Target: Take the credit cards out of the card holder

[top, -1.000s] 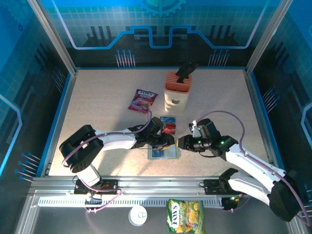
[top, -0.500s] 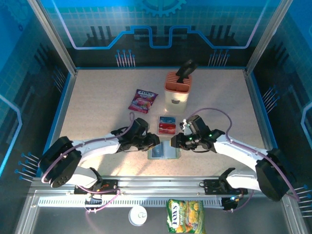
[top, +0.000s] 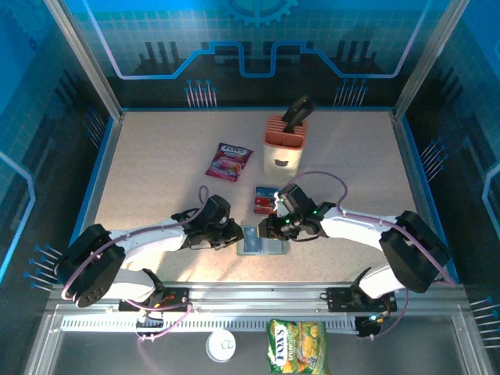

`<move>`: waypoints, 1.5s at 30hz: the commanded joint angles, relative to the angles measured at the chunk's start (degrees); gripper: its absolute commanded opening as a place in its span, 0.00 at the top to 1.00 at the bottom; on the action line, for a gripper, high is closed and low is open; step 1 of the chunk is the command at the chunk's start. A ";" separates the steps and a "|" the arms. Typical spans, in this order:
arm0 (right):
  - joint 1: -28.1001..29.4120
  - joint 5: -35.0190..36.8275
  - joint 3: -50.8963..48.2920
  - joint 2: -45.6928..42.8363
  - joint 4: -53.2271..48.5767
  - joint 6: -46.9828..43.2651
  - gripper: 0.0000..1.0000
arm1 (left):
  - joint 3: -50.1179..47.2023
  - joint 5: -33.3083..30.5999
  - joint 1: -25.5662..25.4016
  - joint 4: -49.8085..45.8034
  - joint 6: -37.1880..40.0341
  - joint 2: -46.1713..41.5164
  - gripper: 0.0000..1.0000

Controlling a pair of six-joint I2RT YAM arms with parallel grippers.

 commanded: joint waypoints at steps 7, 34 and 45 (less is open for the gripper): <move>1.86 -0.81 1.42 3.49 3.51 1.47 0.71 | 1.78 1.79 0.37 -1.13 2.41 3.69 0.86; 2.62 0.54 0.88 3.90 3.47 1.84 0.70 | 1.95 3.62 0.35 1.57 3.43 5.29 0.85; 2.47 0.01 0.64 6.14 5.27 1.92 0.71 | 0.58 1.55 0.33 -1.40 3.60 6.70 0.88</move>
